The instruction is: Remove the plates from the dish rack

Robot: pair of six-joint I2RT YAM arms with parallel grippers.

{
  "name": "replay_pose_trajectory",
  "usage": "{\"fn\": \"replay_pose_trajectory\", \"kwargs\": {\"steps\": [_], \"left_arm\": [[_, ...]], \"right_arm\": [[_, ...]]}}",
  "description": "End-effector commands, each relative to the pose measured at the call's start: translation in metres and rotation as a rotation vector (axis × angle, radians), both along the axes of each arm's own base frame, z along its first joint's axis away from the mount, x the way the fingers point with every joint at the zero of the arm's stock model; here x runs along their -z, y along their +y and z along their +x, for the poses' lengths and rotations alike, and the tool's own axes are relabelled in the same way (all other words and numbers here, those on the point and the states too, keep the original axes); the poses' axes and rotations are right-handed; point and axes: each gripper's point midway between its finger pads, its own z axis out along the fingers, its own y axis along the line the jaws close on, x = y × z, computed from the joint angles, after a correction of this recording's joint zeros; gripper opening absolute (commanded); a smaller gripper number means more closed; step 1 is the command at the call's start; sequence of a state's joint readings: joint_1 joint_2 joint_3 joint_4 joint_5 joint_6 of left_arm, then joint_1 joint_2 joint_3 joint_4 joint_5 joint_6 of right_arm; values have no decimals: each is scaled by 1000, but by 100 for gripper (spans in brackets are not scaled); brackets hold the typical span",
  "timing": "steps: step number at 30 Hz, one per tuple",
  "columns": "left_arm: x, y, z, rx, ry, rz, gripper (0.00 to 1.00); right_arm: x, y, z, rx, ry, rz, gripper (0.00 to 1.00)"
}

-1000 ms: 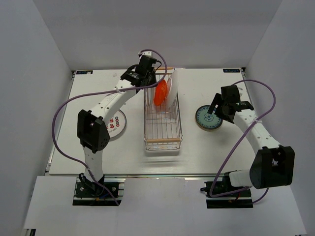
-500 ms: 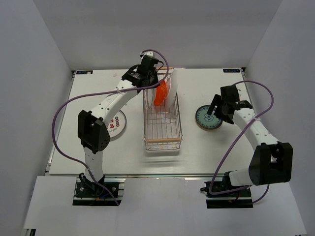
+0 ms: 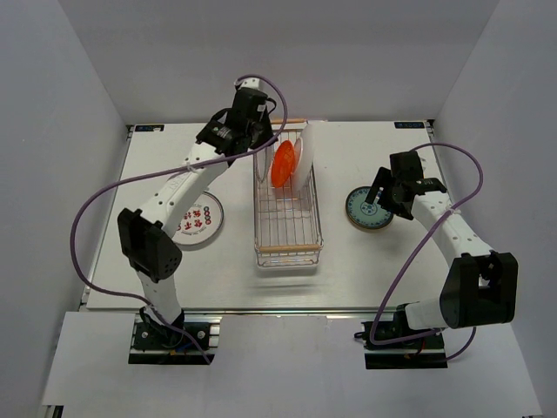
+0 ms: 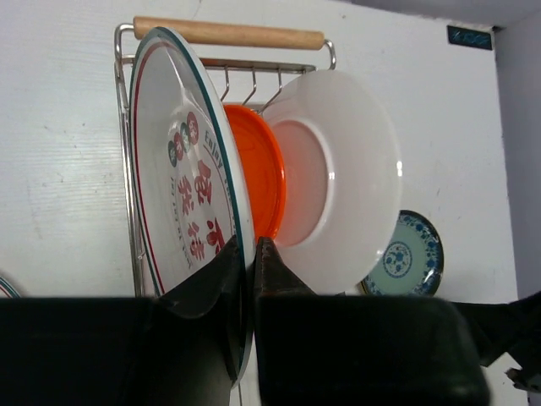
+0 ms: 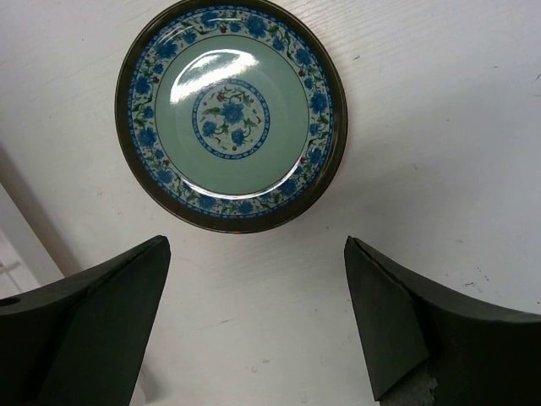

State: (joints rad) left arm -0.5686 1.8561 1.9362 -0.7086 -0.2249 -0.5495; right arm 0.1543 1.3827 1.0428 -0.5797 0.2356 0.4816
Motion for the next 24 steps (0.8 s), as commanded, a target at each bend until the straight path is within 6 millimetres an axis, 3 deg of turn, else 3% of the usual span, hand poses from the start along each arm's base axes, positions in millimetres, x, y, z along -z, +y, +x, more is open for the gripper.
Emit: {"fn": "replay_pose_trajectory", "kwargs": {"steps": [1,8,9,12,13,15,16,18,19,24], "left_arm": [[-71,13,-11,6,-150,-88,0],[-133,20,-41,89,-285,-143,0],[-144,27,-48,81,-310,-143,0],[-149,57,-51,-43,-333,-57,0],[-142,79,-51,-137,-313,10,0],[-130,102,-53,-245,-277,76,0],[-115,127,-55,-356,-233,140,0],[-90,152,-65,-492,-177,195,0],[-63,156,-68,-498,-132,241,0],[4,164,-71,-525,-3,315,0]], "right_arm": [[-9,-2,4,-8,-23,-2,89],[-10,-1,4,-12,-25,-5,89],[-10,-2,4,-10,-25,-8,89],[-10,-2,4,-12,-25,-11,89],[-9,-2,4,-13,-23,-11,89],[-9,-4,4,-18,-21,-21,89],[-8,-4,5,-22,-16,-27,89],[-7,-6,4,-16,-3,-39,89],[-7,-7,4,-12,-2,-44,89],[-7,-6,4,-18,1,-36,89]]}}
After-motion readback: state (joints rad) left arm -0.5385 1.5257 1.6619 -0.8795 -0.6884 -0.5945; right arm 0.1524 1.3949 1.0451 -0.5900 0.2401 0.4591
